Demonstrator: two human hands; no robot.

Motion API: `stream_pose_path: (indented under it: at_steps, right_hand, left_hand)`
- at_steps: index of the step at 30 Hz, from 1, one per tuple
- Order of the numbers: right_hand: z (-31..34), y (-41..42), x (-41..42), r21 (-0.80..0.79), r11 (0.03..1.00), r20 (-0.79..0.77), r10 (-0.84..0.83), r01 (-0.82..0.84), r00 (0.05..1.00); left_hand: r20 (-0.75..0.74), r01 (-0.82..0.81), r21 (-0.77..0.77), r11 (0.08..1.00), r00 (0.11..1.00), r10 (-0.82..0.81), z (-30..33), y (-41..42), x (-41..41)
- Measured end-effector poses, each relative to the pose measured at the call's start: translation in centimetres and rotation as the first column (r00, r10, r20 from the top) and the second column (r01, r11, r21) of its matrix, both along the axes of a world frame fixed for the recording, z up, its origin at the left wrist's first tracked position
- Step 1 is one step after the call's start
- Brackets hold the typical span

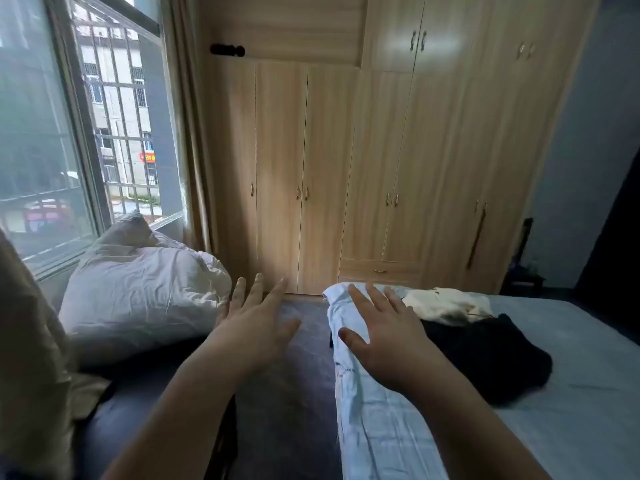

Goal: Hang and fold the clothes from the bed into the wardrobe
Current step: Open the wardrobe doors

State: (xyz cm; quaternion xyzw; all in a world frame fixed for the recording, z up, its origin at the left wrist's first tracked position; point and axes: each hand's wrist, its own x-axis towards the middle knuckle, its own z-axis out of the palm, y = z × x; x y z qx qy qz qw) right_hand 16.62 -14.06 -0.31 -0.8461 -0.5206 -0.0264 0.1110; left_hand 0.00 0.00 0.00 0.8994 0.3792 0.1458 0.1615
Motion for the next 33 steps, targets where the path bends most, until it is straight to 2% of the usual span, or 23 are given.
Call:
stream_pose_path:
  at_steps: [4,9,18,22,29,33]
  right_hand:
    - [0.0,2.6,1.1,-0.015,1.0,0.041,-0.017,0.018,0.999]
    - [1.1,9.8,3.1,0.012,0.999,0.061,-0.046,0.045,0.997]
    - [2.0,21.5,5.3,0.03,0.996,0.032,-0.08,0.079,0.996]
    - [0.4,25.9,7.2,-0.045,0.997,0.018,-0.068,0.069,0.998]
    - [-2.8,32.7,13.8,-0.059,0.997,-0.064,-0.045,0.041,0.997]
    - [-3.3,36.3,20.1,-0.008,0.999,-0.075,-0.031,0.031,0.997]
  left_hand:
    - [-0.046,0.004,0.047,0.999,0.999,-0.001,-0.1,3.3,1.1]
    - [-0.02,0.049,0.09,0.995,0.999,-0.048,1.0,10.4,3.2]
    - [-0.03,0.05,0.069,0.996,0.998,-0.048,0.7,23.2,5.4]
    - [-0.031,0.041,0.011,0.999,0.999,-0.04,-0.2,27.1,7.4]
    - [-0.073,0.014,0.012,1.0,0.997,-0.013,-2.2,33.5,13.3]
    - [-0.1,0.013,0.045,0.999,0.995,-0.009,-2.6,37.5,19.3]
